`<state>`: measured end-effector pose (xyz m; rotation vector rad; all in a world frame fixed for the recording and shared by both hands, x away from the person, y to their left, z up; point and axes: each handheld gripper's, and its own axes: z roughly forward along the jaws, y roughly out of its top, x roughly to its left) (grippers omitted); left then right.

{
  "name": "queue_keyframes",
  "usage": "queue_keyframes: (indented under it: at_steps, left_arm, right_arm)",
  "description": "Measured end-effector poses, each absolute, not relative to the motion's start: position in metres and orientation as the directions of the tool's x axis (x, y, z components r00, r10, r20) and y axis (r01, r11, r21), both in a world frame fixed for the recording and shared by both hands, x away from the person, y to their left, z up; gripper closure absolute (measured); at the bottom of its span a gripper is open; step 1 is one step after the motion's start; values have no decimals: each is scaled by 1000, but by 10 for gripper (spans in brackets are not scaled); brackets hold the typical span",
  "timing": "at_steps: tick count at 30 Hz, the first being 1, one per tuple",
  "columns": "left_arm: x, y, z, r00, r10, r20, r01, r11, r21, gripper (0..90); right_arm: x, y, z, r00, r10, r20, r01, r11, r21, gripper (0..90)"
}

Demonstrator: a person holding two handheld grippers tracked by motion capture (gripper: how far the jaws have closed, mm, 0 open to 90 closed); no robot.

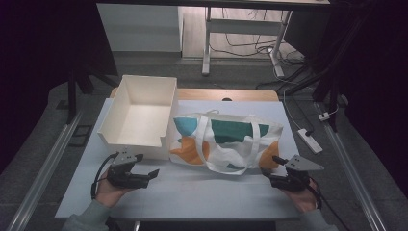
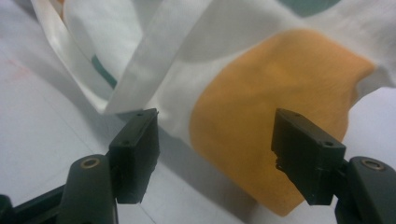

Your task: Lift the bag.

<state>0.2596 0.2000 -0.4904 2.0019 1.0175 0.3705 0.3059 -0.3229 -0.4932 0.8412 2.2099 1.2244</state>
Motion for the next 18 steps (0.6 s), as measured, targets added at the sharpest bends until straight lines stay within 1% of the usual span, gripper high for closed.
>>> queue_keyframes:
  at_steps: [5,18]
  left_arm:
    - [260,201,-493,623,774,-110,531,-316,786,168]
    - [260,201,-495,619,777,-112,533,-312,786,169]
  right_arm:
    - [306,-321,-499,-711,695,-107,292,431,854,323]
    - [307,-320,-501,-711,695,-104,296,430,853,322]
